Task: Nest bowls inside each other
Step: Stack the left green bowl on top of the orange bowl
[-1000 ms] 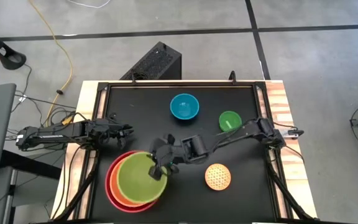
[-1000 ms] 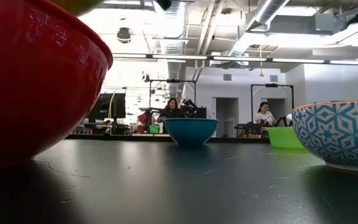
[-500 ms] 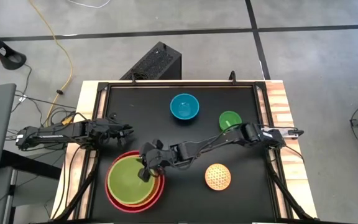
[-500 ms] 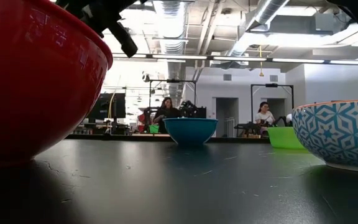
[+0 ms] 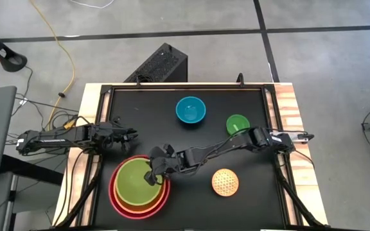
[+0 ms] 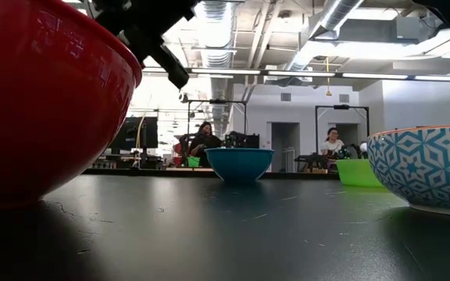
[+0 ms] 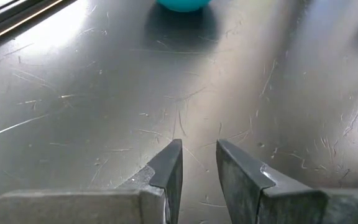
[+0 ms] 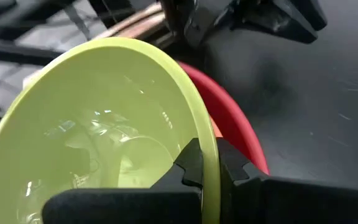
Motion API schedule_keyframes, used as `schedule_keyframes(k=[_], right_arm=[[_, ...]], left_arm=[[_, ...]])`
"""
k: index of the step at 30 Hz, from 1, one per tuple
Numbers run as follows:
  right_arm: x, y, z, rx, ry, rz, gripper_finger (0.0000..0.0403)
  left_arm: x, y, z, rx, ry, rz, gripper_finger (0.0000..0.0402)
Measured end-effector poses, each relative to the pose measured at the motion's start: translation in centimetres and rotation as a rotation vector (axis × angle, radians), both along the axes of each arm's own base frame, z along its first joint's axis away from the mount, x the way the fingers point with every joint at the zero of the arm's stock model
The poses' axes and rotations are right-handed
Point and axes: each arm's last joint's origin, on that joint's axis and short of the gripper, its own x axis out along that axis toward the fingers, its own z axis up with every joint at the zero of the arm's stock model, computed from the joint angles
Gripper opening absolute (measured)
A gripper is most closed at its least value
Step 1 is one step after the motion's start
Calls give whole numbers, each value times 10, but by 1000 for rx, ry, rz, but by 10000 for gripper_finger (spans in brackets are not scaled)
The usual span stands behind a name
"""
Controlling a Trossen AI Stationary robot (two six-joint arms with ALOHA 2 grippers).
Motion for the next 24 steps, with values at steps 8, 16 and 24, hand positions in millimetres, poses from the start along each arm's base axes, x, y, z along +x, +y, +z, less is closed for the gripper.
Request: schedule_keyframes(k=[8, 16, 24], right_arm=[[-2, 0, -11, 18, 18, -15, 24], [-2, 0, -11, 18, 17, -15, 77], [-2, 0, -5, -3, -7, 2, 131]], left_arm=[[0, 0, 0, 0, 0, 0, 87], [0, 0, 0, 0, 0, 0, 87], [0, 0, 0, 0, 0, 0, 87]])
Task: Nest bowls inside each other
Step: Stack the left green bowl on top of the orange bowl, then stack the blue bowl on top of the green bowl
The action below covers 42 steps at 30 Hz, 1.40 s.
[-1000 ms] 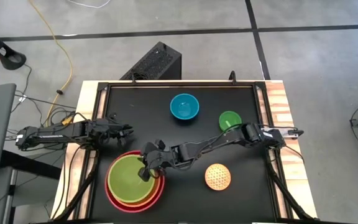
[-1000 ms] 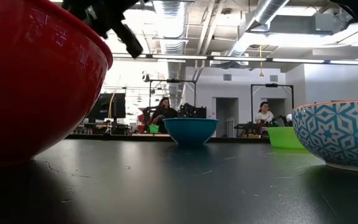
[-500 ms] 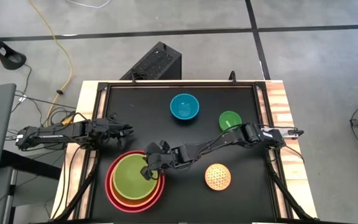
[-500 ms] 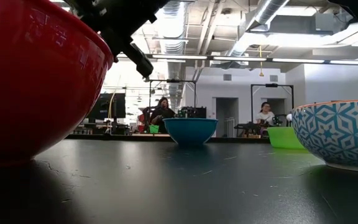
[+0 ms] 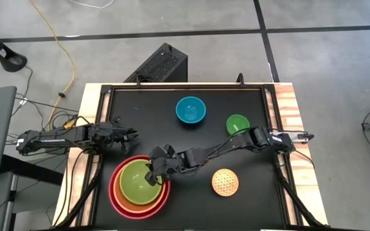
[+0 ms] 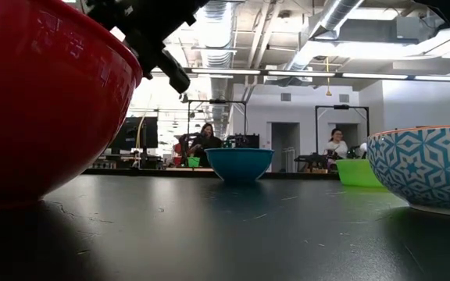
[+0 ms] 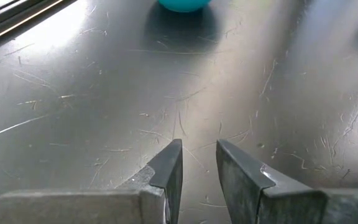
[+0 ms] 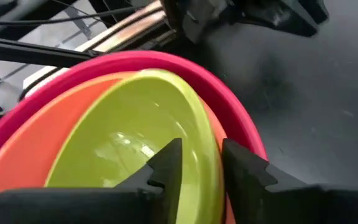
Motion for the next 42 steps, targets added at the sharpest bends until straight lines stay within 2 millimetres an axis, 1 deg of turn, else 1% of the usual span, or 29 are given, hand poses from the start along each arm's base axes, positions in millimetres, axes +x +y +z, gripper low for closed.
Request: schedule_keyframes(k=[6, 9, 14, 17, 19, 21, 23, 25, 28, 30, 32, 35, 38, 40, 42], right_arm=[[-6, -2, 22, -14, -42, 17, 167], [-8, -2, 29, -34, -42, 48, 176], [-9, -2, 30, -34, -39, 71, 173], [-11, -2, 26, -23, 4, 68, 165], [-13, -6, 25, -20, 45, 55, 160], [-20, -12, 29, -31, 100, 47, 157], [-28, -22, 41, -50, 129, 17, 155], [-40, -35, 53, -109, 188, -54, 155], [-59, -61, 60, -207, 323, -198, 154], [-72, -84, 59, -251, 435, -324, 154], [-85, -114, 60, -260, 528, -457, 154], [-100, -167, 55, -181, 650, -633, 154], [-104, -217, 41, -48, 725, -714, 154], [-104, -244, 31, 17, 744, -719, 159], [-107, -264, 26, 53, 756, -723, 170]], left_arm=[[0, 0, 0, 0, 0, 0, 87], [0, 0, 0, 0, 0, 0, 87], [0, 0, 0, 0, 0, 0, 87], [0, 0, 0, 0, 0, -1, 87], [0, 0, 0, 0, 0, 0, 87], [0, 0, 0, 0, 0, -1, 87], [0, 0, 0, 0, 0, 0, 87], [0, 0, 0, 0, 0, 0, 87], [0, 0, 0, 0, 0, 0, 87], [0, 0, 0, 0, 0, 0, 87], [0, 0, 0, 0, 0, -1, 87], [0, 0, 0, 0, 0, -1, 87], [0, 0, 0, 0, 0, 0, 87], [0, 0, 0, 0, 0, 0, 87], [0, 0, 0, 0, 0, -1, 87]])
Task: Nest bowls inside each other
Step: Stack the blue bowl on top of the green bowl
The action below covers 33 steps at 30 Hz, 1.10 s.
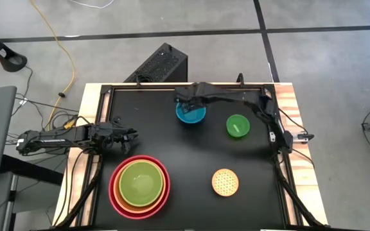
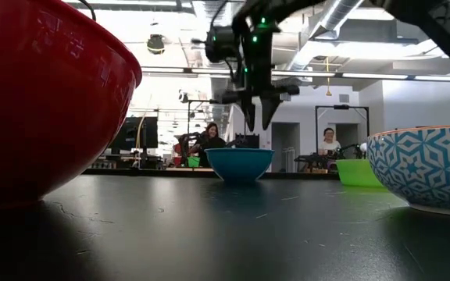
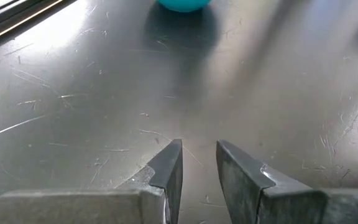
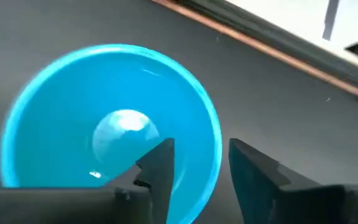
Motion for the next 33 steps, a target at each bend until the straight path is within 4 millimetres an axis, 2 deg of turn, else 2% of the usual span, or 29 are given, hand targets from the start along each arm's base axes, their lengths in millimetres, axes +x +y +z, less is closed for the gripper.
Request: schedule_keyframes(k=[3, 6, 9, 17, 22, 24, 27, 30, 33], right_arm=[[-9, -20, -1, 52, 16, -10, 198], [-16, -32, -1, 98, 15, -19, 226], [-19, -38, -8, 163, 7, 13, 239], [-25, -46, -56, 242, -17, 5, 238], [-27, -46, -74, 239, -35, 7, 233], [-27, -44, -77, 241, -28, 9, 220], [-26, -44, -76, 236, -28, 26, 179], [-27, -45, -75, 233, -27, 25, 114], [-27, -45, -63, 219, -73, 28, 41]], left_arm=[[0, 0, 0, 0, 0, 0, 87], [0, 0, 0, 0, 0, 0, 87], [0, 0, 0, 0, 0, 0, 87], [0, 0, 0, 0, 0, 0, 87], [0, 0, 0, 0, -1, 0, 87], [0, 0, 0, 0, 0, 0, 87], [0, 0, 0, 0, 0, 0, 87], [0, 0, 0, 0, 0, 0, 87], [0, 0, 0, 0, 0, 0, 87]])
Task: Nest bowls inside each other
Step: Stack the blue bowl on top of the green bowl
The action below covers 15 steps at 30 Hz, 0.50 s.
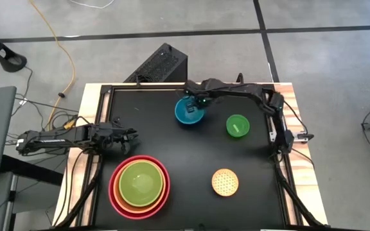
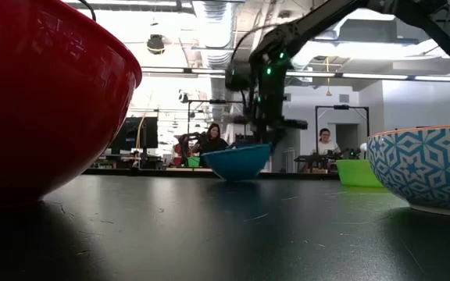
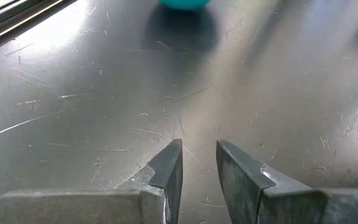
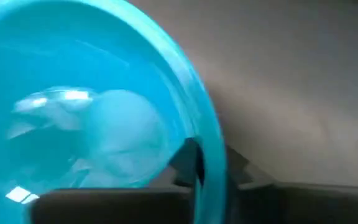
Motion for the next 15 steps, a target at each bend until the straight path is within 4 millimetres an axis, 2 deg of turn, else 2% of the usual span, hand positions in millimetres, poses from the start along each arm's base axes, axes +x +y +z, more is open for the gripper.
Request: schedule_keyframes(k=[2, 5, 7, 11, 15], right_arm=[[-2, 1, 10, -16, -27, 1, 17], [-4, 10, 26, -56, -59, 17, 22], [-6, 22, 43, -69, -92, 34, 25], [-3, 60, 86, -155, -244, 96, 14], [9, 114, 108, -203, -397, 222, 14]], left_arm=[[0, 0, 0, 0, 0, 0, 87], [0, 0, 0, 0, 0, 0, 87], [0, 0, 0, 0, 0, 0, 87], [0, 0, 0, 0, 0, 0, 87], [0, 0, 0, 0, 0, 0, 87]])
